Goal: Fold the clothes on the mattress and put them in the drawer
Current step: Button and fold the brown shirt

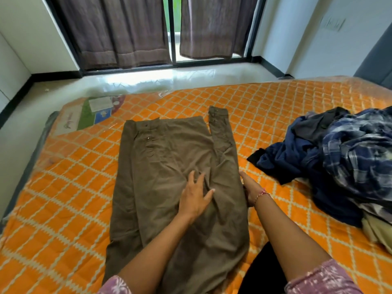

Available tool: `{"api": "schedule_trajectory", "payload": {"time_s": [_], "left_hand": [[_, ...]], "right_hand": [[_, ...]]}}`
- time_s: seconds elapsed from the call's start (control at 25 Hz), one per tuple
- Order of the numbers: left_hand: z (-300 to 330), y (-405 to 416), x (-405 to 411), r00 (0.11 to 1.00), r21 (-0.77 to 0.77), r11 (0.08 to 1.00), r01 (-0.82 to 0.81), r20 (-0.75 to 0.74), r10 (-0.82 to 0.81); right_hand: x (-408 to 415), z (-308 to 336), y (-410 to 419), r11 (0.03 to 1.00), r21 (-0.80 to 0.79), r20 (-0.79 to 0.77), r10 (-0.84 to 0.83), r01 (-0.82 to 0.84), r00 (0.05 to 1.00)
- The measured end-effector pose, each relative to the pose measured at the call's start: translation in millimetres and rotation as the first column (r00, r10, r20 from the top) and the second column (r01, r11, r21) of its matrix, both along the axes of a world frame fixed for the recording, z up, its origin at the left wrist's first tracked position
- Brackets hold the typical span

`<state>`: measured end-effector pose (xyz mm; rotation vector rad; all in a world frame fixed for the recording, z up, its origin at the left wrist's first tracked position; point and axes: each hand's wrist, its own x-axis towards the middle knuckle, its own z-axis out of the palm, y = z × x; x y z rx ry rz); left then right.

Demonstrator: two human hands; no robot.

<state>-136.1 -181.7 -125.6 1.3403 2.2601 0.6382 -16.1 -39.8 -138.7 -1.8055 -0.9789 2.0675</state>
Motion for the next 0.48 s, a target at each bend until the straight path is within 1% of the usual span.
{"api": "schedule_trajectory", "payload": {"time_s": [0.04, 0.08, 0.12, 0.16, 0.2, 0.24, 0.28, 0.32, 0.36, 0.4, 0.48], "left_hand": [[-1, 13, -3, 0.997, -0.019, 1.000, -0.004, 0.081, 0.005], [-6, 20, -5, 0.992, -0.102, 0.995, 0.022, 0.127, -0.009], [-13, 23, -6, 0.993, -0.209, 0.975, 0.076, 0.109, -0.054], [-22, 20, -6, 0.991, -0.296, 0.946, 0.135, 0.054, -0.125], [-32, 16, -5, 0.982, -0.330, 0.928, 0.171, -0.015, -0.187], [-42, 11, -5, 0.970, -0.327, 0.927, 0.184, -0.091, -0.225], [-49, 7, -4, 0.954, -0.331, 0.923, 0.195, -0.154, -0.257], [-56, 5, -4, 0.940, -0.334, 0.922, 0.197, -0.204, -0.275], [-59, 6, -6, 0.932, -0.336, 0.920, 0.201, -0.223, -0.284], [-60, 6, -7, 0.938, -0.344, 0.916, 0.208, -0.196, -0.287], [-49, 9, -10, 0.965, -0.363, 0.904, 0.227, -0.043, -0.259]], "right_hand": [[-2, 1, 10, 0.998, -0.067, -0.121, -0.022, 0.014, 0.992], [-5, 0, 18, 0.995, -0.097, -0.205, -0.029, 0.009, 0.978], [-7, -1, 25, 0.996, -0.088, -0.274, -0.044, 0.021, 0.961], [-10, 1, 29, 0.997, -0.073, -0.361, -0.051, 0.026, 0.931], [-14, -3, 33, 0.996, -0.071, -0.435, -0.085, 0.059, 0.896], [-20, -2, 32, 0.992, -0.086, -0.498, -0.120, 0.088, 0.859], [-27, -3, 31, 0.990, -0.095, -0.515, -0.139, 0.105, 0.846], [-33, -4, 29, 0.987, -0.102, -0.496, -0.157, 0.122, 0.854], [-38, -4, 29, 0.984, -0.097, -0.483, -0.179, 0.151, 0.857], [-40, -1, 29, 0.974, -0.079, -0.480, -0.223, 0.211, 0.849], [-41, 11, 37, 0.928, -0.023, -0.545, -0.323, 0.371, 0.774]]}}
